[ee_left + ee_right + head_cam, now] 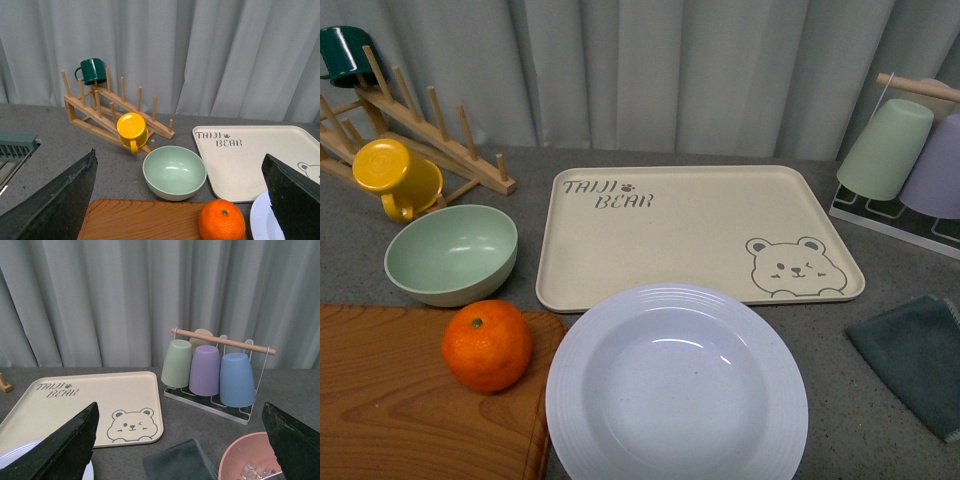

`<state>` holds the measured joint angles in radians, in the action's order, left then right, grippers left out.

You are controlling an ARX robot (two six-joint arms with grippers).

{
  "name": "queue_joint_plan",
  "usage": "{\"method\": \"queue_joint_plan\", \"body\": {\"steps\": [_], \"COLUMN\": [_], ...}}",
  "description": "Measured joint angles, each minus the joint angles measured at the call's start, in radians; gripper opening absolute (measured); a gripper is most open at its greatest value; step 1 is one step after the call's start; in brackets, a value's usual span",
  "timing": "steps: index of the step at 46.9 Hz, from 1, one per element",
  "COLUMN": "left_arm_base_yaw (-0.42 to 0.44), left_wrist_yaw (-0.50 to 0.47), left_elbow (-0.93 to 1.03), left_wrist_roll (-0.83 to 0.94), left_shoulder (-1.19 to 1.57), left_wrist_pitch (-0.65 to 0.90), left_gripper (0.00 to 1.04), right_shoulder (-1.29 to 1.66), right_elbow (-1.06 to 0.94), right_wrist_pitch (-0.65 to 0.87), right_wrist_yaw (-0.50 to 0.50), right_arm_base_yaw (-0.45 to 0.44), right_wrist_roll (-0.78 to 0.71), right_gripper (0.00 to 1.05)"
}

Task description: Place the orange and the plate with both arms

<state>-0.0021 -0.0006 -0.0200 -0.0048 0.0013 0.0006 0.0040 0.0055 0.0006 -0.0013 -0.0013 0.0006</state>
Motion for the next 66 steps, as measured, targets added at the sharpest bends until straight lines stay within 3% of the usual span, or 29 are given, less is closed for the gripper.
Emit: {"method": "queue_joint_plan", "body": {"steps": [66], "left_arm_base_yaw": [0.000], "left_wrist_yaw": [0.000], "left_elbow": [0.000], "left_wrist_roll": [0.000], "left_shoulder": [-0.001], "left_wrist_pitch": [0.000], "left_gripper": [0.98], "right_shoulder": [0.000], "right_elbow": [0.000], "right_wrist_pitch": [0.000], "right_wrist_yaw": [0.000], "right_arm_base_yaw": [0.000], "right_wrist_roll": [0.000], "right_gripper": [0.96]}}
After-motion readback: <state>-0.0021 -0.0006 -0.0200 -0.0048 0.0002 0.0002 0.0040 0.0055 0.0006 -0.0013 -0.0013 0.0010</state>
